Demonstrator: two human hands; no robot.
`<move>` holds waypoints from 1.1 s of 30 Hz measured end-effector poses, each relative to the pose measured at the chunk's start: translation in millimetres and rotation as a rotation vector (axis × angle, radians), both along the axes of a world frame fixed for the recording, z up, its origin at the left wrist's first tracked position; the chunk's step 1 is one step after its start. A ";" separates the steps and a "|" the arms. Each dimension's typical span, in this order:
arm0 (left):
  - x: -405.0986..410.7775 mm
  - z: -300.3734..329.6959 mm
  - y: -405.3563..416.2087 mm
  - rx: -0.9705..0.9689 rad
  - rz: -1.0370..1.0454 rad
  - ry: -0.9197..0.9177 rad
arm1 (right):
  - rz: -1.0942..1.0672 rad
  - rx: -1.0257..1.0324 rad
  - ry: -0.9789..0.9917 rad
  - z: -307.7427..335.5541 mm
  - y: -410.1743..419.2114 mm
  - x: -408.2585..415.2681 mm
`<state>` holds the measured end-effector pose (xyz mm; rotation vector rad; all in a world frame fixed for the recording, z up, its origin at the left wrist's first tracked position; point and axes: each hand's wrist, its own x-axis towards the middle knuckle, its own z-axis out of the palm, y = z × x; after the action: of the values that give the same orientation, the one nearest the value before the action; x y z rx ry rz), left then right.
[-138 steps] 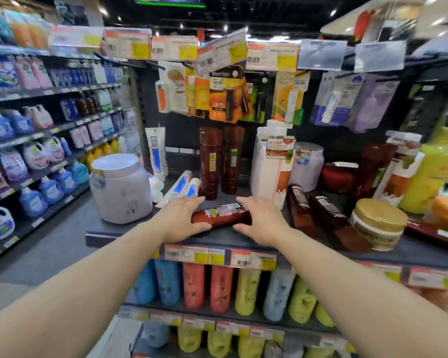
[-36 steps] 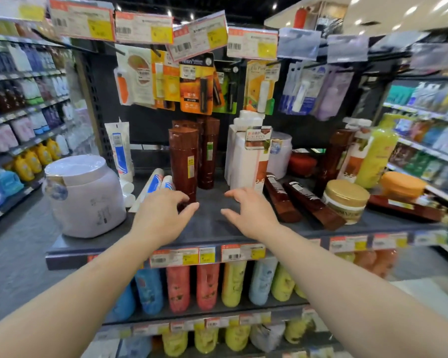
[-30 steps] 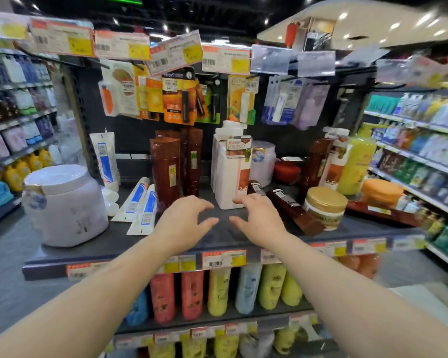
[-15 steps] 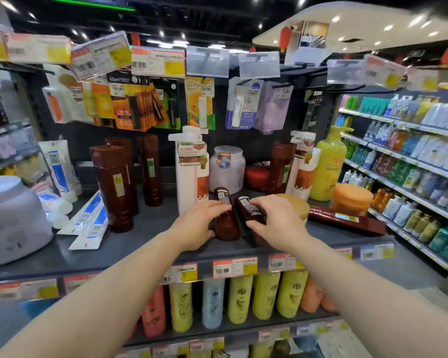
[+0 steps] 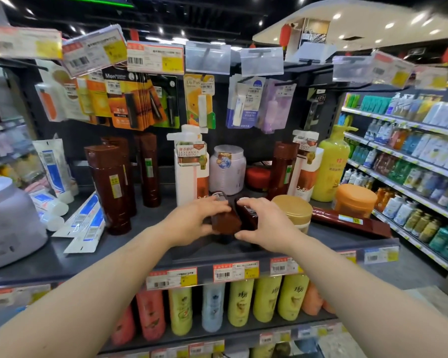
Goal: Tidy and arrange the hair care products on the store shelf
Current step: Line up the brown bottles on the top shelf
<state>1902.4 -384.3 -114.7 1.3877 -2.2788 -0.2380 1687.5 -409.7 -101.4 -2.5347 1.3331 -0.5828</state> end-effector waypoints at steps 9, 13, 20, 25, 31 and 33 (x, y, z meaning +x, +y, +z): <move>25.4 57.8 25.7 0.100 0.085 0.596 | 0.006 0.179 -0.158 1.2 7.2 41.9; 39.5 60.4 33.3 0.191 0.173 0.774 | -0.007 0.224 -0.210 -4.2 12.2 62.0; 51.6 60.0 50.4 0.165 0.230 0.860 | 0.051 0.267 -0.284 -16.2 28.5 101.3; 75.9 23.3 60.0 0.176 0.388 0.903 | 0.039 0.258 -0.337 -23.4 34.0 129.3; 107.5 -38.8 58.8 0.203 0.649 0.809 | 0.021 0.277 -0.366 -30.1 30.7 158.8; 108.9 -45.6 55.6 0.200 0.674 0.807 | 0.013 0.287 -0.349 -33.5 28.0 166.7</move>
<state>2011.3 -328.8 -160.3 1.6676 -1.0997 -0.6631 1854.1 -381.6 -134.8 -2.0963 1.1778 -0.7323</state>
